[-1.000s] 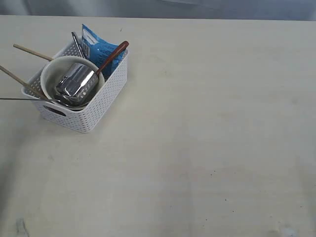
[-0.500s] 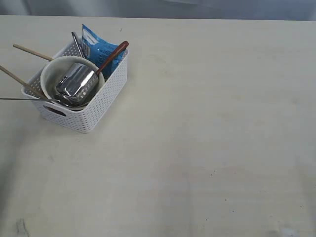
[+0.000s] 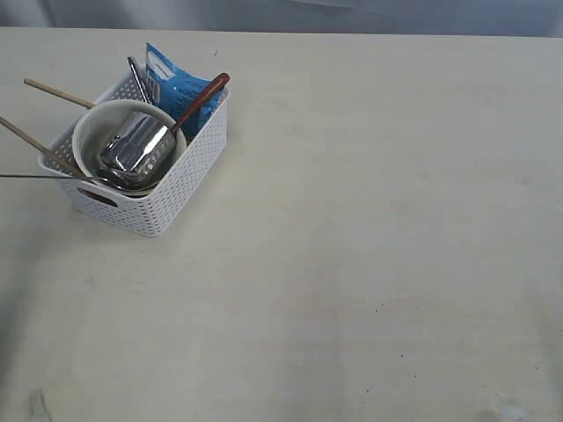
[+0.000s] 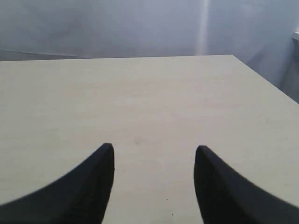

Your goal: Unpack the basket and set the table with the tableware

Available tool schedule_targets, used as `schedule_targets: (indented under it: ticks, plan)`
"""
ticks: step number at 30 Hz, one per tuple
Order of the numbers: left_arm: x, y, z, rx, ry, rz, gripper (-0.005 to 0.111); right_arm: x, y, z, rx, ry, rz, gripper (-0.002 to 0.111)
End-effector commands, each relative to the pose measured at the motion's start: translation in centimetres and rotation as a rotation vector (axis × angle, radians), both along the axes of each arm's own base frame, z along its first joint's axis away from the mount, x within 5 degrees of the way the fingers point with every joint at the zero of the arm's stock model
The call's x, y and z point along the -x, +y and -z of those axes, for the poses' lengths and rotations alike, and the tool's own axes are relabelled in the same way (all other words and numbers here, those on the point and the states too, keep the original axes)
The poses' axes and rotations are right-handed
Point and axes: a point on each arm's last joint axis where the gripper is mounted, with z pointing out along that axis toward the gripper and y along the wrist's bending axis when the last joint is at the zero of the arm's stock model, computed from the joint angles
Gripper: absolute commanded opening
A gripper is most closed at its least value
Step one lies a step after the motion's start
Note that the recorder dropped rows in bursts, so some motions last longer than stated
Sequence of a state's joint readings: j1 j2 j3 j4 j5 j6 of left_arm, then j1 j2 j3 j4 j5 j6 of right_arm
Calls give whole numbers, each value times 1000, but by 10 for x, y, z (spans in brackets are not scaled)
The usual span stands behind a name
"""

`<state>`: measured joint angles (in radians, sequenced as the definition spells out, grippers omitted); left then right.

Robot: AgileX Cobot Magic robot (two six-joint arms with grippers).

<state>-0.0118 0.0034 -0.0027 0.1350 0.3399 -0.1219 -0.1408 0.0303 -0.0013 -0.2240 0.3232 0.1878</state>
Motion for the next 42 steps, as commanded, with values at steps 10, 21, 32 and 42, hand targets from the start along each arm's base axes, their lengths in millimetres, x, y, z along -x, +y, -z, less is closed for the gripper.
schedule_targets:
  ticks: [10, 21, 32, 42]
  plan:
    - [0, 0, 1, 5, 1, -4, 0, 0, 0, 0, 8, -7, 6, 51]
    - [0, 0, 1, 5, 1, -4, 0, -1, 0, -4, 21, -44, -2, 51]
    - [0, 0, 1, 5, 1, -4, 0, -3, 3, -17, 44, -190, -38, 51]
    - [0, 0, 1, 5, 1, -4, 0, -4, 6, -26, -183, -333, -40, 51]
